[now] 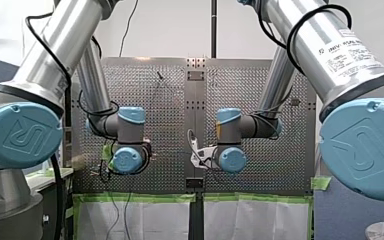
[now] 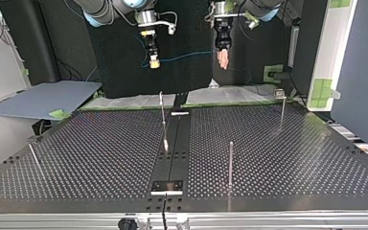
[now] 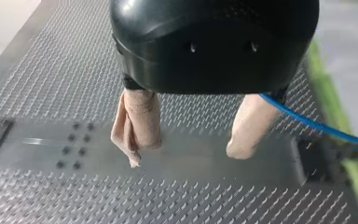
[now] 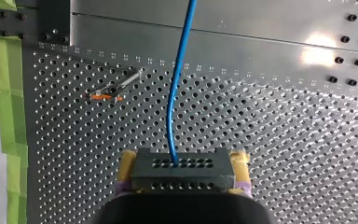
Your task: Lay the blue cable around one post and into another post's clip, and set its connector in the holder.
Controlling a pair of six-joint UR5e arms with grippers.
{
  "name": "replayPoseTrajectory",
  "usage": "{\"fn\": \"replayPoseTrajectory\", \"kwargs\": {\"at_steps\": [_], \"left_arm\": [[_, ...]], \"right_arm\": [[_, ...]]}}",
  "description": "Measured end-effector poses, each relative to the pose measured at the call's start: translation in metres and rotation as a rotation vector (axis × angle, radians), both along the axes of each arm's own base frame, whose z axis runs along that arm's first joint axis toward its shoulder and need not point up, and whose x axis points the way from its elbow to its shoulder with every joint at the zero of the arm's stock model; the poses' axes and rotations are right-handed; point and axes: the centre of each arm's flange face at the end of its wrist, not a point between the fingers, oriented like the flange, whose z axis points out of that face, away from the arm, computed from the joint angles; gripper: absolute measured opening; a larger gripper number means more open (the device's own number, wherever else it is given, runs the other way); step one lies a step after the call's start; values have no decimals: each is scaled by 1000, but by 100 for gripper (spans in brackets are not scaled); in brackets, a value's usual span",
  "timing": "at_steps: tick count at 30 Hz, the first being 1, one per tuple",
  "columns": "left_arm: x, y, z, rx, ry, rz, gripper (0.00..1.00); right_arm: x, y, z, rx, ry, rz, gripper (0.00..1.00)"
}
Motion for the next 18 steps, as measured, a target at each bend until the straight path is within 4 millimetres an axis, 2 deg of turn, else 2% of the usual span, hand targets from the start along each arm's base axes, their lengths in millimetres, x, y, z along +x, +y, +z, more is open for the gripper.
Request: {"fn": "replayPoseTrajectory", "kwargs": {"at_steps": [6, 18], "left_arm": [[-22, 0, -7, 20, 32, -46, 100], [-25, 1, -8, 22, 36, -51, 100]], "right_arm": [[0, 0, 0, 0, 0, 0, 0], [0, 0, 0, 0, 0, 0, 0]]}}
